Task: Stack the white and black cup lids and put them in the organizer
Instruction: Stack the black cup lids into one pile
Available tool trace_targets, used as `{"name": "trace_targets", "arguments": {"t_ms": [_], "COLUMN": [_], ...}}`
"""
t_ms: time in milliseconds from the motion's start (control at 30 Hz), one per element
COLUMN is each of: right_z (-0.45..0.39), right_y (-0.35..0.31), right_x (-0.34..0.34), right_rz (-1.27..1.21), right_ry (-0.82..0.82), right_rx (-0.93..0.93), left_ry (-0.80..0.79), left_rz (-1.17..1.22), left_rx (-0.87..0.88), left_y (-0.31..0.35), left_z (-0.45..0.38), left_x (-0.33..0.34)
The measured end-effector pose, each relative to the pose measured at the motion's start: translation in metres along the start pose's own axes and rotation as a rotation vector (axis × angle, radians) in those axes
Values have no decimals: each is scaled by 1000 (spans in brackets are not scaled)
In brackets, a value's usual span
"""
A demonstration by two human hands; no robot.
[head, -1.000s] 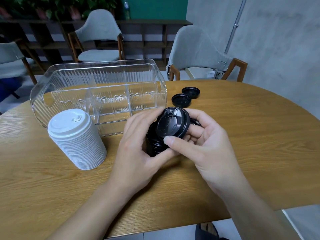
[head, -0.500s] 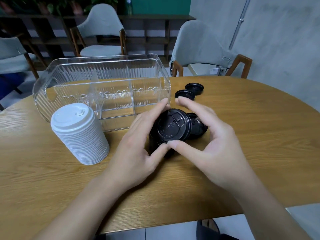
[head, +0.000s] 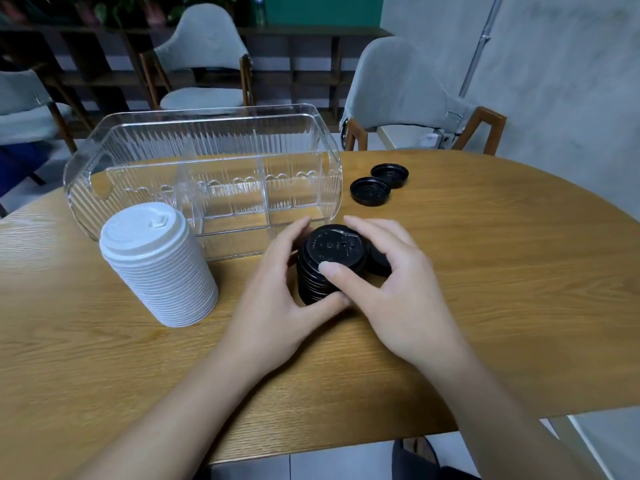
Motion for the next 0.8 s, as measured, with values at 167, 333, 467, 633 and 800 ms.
{"name": "trace_targets", "arguments": {"t_ms": [167,333,467,633,800], "right_z": [-4,-6,-5,2,3], "right_y": [3,1,0,-2,-1], "right_x": [4,7,6,12,14], "right_rz": [35,4,-14,16,-63], "right_ry": [-41,-147,-129,44,64], "right_rx": [13,22,23,41,39], "left_ry": [-59,-106,-108,-63,-56], "left_rz": [2,24,29,-9,-34], "left_rx": [-41,-59,-74,-103,-100], "left_y": [-7,-11,-13,-14,-14], "left_z": [-4,-4,-4,-3,-2], "left_x": [4,1,1,1,2]}}
Point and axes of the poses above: each hand's wrist, its own z-axis away from the middle knuckle, its own x-axis out of the palm, y = z × x, the point moved 4 cm from there along -z, towards the middle knuckle, and after that the axes turned 13 degrees about -y, right-handed, at the moved point
